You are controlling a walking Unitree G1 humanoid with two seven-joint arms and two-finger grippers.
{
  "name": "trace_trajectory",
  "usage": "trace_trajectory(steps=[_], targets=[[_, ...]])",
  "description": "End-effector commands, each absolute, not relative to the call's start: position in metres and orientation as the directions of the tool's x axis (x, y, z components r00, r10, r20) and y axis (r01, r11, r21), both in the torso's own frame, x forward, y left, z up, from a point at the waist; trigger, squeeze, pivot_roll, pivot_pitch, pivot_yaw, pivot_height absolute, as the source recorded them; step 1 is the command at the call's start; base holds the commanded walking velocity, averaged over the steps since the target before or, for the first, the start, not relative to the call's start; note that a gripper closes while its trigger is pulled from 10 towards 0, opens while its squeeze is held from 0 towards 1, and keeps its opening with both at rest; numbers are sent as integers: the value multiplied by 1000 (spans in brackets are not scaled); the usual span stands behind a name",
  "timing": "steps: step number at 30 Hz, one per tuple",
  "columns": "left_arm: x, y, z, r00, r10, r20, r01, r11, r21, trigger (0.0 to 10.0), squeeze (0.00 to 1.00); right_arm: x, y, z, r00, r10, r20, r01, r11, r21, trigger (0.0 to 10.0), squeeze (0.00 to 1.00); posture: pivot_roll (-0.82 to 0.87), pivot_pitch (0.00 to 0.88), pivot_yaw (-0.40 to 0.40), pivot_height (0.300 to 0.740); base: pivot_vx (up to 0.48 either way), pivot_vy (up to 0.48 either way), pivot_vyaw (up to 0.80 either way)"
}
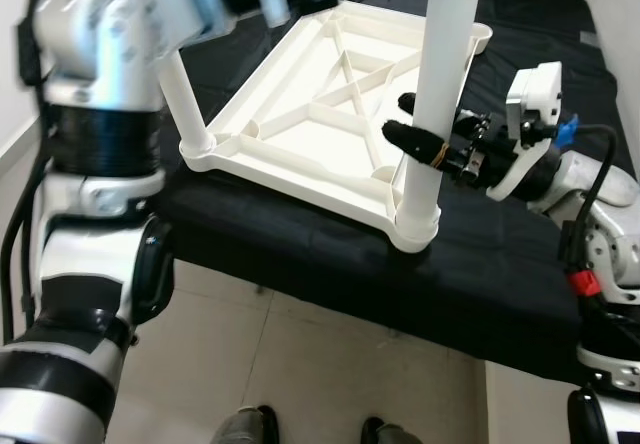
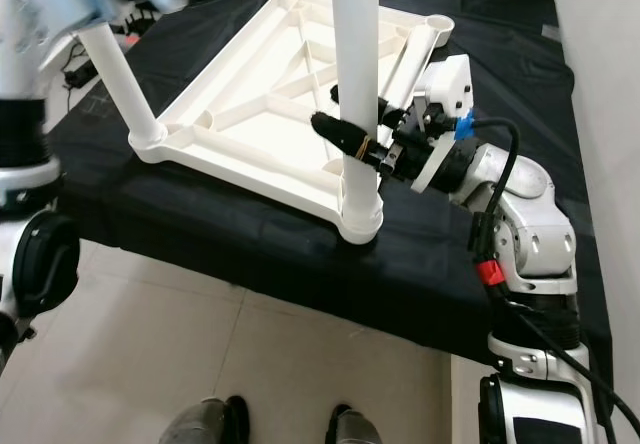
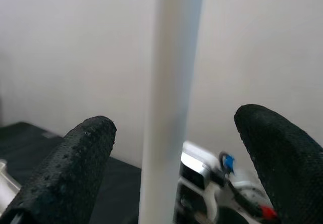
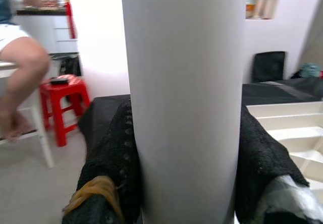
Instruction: Building children table
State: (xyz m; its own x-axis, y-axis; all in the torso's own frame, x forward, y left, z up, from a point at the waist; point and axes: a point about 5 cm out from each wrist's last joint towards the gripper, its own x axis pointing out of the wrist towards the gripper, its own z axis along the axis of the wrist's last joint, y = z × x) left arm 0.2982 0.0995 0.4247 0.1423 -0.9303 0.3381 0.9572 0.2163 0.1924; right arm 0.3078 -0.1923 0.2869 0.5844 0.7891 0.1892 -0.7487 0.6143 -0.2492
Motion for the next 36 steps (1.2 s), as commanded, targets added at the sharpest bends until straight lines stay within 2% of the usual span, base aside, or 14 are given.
trace_trajectory(steps=[1,6,7,9,12,14,17,18,19,20,21,26,30,36], targets=[[284,125,410,177,-920,350,947,257,195,10000,1000,312,-214,261,717,680,155,-670,733,-118,0,0,-31,219,10,740,0,0,0],[279,146,388,293,-892,345,927,354,127,10000,1000,310,-217,258,734,658,169,-652,752,-96,0,0,-26,221,15,740,0,0,0],[271,153,364,364,-879,309,910,406,82,10000,1000,309,-219,256,747,639,184,-637,767,-78,0,0,-25,222,19,740,0,0,0],[271,153,364,364,-879,309,910,406,82,10000,1000,309,-219,256,747,639,184,-637,767,-78,0,0,-25,222,19,740,0,0,0],[253,154,312,461,-864,202,881,472,10,10000,1000,308,-222,253,773,597,215,-605,796,-33,0,0,-22,226,24,740,0,0,0],[253,154,312,461,-864,202,881,472,10,10000,1000,308,-222,253,773,597,215,-605,796,-33,0,0,-22,226,24,740,0,0,0],[234,147,261,524,-849,73,852,521,-58,10000,1000,304,-221,250,781,583,222,-595,804,-16,0,0,-21,223,30,740,0,0,0],[224,143,240,544,-839,7,837,542,-73,10000,910,303,-219,248,782,582,223,-594,804,-13,0,0,-23,222,31,740,0,0,0],[216,140,229,554,-832,-33,828,555,-82,10000,910,302,-218,247,783,580,224,-593,805,-10,0,0,-23,222,31,740,0,0,0],[209,137,217,568,-820,-75,815,572,-88,10000,357,301,-216,246,784,577,228,-592,806,-2,0,0,-21,222,32,740,0,0,0],[201,133,204,582,-806,-112,801,591,-91,10000,16,300,-213,245,783,574,237,-594,804,14,0,0,-22,220,33,740,0,0,0],[190,127,189,614,-776,-144,772,628,-95,10000,0,298,-207,242,784,568,253,-594,803,39,0,0,-29,223,35,740,0,0,0],[181,137,168,786,-594,-171,610,790,59,10000,0,287,-194,238,782,558,277,-589,807,37,0,0,-43,230,43,740,0,0,0],[186,145,170,857,-506,-98,513,855,72,10000,0,280,-182,238,769,590,246,-601,799,-36,0,0,-55,230,46,740,0,0,0]])
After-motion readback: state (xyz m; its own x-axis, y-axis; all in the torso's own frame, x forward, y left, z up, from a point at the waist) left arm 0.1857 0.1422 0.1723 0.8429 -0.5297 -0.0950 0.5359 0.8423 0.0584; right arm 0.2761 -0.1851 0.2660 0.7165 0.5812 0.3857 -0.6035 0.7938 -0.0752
